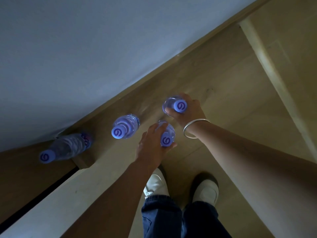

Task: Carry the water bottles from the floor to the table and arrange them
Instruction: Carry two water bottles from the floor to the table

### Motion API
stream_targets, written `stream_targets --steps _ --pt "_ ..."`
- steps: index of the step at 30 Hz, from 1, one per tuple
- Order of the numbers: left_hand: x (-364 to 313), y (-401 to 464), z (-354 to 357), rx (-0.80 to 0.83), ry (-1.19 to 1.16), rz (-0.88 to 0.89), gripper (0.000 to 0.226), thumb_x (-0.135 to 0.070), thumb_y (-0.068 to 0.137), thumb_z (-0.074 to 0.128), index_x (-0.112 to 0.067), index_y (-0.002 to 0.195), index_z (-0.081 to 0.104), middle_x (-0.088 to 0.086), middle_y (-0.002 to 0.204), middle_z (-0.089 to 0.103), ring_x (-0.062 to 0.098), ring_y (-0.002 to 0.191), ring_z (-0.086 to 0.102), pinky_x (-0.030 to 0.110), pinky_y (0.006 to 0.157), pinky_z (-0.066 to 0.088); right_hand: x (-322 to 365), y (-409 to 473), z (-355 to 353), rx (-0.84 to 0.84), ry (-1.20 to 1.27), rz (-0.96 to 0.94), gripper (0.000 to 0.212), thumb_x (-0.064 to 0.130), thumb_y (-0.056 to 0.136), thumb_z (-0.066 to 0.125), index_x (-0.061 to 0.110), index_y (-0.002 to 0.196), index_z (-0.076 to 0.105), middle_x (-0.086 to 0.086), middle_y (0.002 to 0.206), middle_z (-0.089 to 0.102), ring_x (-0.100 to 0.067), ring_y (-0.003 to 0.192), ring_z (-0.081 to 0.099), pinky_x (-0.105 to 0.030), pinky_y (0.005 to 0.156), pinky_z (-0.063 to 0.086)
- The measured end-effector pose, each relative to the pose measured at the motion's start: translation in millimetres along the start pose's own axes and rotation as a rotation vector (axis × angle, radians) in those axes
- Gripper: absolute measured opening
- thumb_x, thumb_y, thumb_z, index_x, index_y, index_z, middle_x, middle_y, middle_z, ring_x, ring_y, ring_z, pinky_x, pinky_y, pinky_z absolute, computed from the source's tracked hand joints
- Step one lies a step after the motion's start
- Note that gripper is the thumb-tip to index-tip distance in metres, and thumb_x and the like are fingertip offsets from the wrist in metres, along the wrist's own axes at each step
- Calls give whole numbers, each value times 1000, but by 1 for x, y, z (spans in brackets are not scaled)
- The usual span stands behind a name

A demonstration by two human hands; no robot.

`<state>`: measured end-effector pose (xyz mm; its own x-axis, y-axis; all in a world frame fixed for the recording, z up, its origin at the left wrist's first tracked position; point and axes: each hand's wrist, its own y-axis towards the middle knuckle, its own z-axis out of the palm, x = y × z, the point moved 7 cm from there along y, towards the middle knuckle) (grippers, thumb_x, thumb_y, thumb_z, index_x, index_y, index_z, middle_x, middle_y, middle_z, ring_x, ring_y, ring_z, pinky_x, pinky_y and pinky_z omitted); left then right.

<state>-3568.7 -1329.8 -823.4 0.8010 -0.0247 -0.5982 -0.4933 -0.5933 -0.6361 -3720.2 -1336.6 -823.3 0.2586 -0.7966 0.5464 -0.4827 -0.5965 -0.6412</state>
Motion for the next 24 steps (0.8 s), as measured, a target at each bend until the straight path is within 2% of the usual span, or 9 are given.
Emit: stream_targets --steps 2,6,10,13,15,18,21,22,24 --pt "1 -2 -6 -33 -58 -16 63 -37 77 72 -22 132 45 0 134 47 24 117 50 44 96 45 0 -1 -2 29 -33 -27 53 34 72 74 20 120 53 -14 113 53 -25 90 57 -35 87 49" --pt "5 -16 -23 -88 -57 -25 57 -36 77 72 -24 128 48 -2 130 51 23 114 52 44 94 46 8 -7 -11 55 -77 -63 45 28 73 74 10 112 58 -16 112 59 -31 98 60 -40 89 48" --pt "8 -49 -51 -210 -191 -112 55 -40 73 74 -31 123 51 -12 114 57 14 105 58 42 91 50 26 -46 -29 -18 -95 -205 42 22 74 75 6 108 58 -13 109 61 -30 101 58 -33 86 41" --pt "-7 -81 -73 -255 -240 -143 57 -47 71 74 -33 121 52 -7 113 63 17 103 61 43 90 50 52 -89 -49 -60 -88 -306 45 20 73 77 5 111 58 -13 108 63 -31 100 59 -24 82 37" --pt "-27 -109 -95 -306 -261 -145 54 -50 70 74 -33 116 53 -12 100 64 15 96 62 36 84 51 83 -123 -70 -65 -85 -398 43 16 71 78 1 108 60 -17 104 65 -33 96 61 -22 78 36" --pt "-62 -166 -134 -430 -272 -153 53 -49 70 74 -33 116 54 -18 86 58 10 82 59 23 70 41 140 -182 -103 -34 -121 -598 40 10 68 80 -7 100 62 -24 97 65 -39 89 62 -25 75 36" --pt "-98 -231 -173 -547 -319 -168 53 -45 71 73 -30 119 56 -18 100 58 5 89 56 17 72 39 194 -246 -137 -8 -153 -738 49 11 71 78 -6 113 60 -23 114 63 -37 104 60 -29 91 40" --pt "-109 -255 -187 -595 -349 -180 56 -43 71 74 -28 122 56 -19 105 56 2 93 54 16 75 38 212 -269 -147 -2 -157 -786 49 11 72 78 -5 114 60 -21 115 63 -35 105 60 -32 93 41" --pt "-131 -305 -212 -684 -402 -176 57 -37 72 75 -24 124 56 -18 109 54 2 99 52 13 78 37 248 -316 -168 9 -160 -886 44 10 69 79 -6 107 63 -21 107 66 -34 97 64 -27 88 41"
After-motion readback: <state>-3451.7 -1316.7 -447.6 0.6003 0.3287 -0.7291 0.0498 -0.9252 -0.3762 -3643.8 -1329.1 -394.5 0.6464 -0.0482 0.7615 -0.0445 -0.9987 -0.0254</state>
